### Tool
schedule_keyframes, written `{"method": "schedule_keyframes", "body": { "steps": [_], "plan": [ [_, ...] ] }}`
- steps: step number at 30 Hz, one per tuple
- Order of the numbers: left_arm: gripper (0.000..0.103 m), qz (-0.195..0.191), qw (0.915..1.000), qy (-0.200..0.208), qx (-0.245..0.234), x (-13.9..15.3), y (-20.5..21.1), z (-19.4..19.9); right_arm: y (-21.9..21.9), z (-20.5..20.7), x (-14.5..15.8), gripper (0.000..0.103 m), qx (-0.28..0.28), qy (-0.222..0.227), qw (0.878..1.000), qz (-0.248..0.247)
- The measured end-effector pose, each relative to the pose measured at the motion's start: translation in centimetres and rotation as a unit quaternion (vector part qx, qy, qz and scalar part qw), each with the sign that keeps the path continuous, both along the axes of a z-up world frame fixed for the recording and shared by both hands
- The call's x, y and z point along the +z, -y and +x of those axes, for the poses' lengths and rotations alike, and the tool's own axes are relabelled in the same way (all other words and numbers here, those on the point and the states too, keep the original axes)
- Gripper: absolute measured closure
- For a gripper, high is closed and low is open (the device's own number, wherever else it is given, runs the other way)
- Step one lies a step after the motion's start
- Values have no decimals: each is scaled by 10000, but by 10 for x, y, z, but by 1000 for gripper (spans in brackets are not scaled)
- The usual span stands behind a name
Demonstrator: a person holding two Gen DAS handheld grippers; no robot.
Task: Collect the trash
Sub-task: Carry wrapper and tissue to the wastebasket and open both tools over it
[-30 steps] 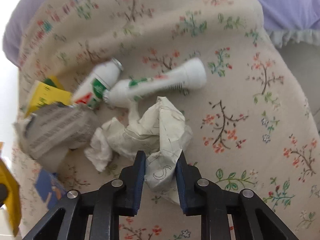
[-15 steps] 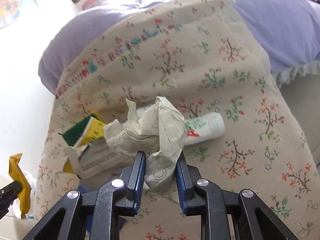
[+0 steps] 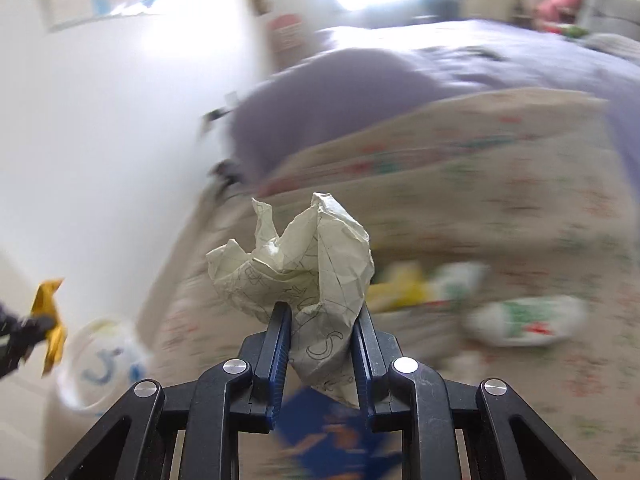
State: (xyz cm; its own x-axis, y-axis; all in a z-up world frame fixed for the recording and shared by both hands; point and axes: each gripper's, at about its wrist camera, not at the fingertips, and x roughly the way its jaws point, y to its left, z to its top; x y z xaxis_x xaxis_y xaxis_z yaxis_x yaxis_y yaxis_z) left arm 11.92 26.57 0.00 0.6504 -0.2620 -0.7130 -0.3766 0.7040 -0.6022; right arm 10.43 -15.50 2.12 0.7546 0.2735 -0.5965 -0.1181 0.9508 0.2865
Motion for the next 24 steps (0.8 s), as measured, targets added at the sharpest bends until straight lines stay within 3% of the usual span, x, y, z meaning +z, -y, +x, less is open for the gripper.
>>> {"method": "schedule_keyframes", "body": {
  "steps": [4, 7, 10, 13, 15, 17, 24],
  "plan": [
    [95, 331, 9970, -430, 547, -21, -34, -3, -58, 8, -8, 77, 694, -201, 9971, 246],
    [95, -28, 9957, -712, 596, -43, -46, -3, -96, 11, -20, 77, 1050, -394, 9930, 371],
    [95, 164, 9943, -802, 678, -46, -48, 0, -132, 19, -33, 77, 1347, -597, 9880, 469],
    [92, -18, 9913, -1031, 818, -59, -53, 1, -162, 31, -40, 77, 1515, -724, 9840, 592],
    [86, -56, 9871, -1278, 965, -65, -57, 2, -181, 39, -44, 76, 1630, -775, 9814, 652],
    [56, -52, 9840, -1370, 1139, -67, -61, -1, -202, 47, -49, 76, 1789, -803, 9785, 638],
    [53, 317, 9837, -1145, 1350, -50, -67, -9, -271, 66, -70, 76, 2344, -1078, 9645, 564]
  ]
}}
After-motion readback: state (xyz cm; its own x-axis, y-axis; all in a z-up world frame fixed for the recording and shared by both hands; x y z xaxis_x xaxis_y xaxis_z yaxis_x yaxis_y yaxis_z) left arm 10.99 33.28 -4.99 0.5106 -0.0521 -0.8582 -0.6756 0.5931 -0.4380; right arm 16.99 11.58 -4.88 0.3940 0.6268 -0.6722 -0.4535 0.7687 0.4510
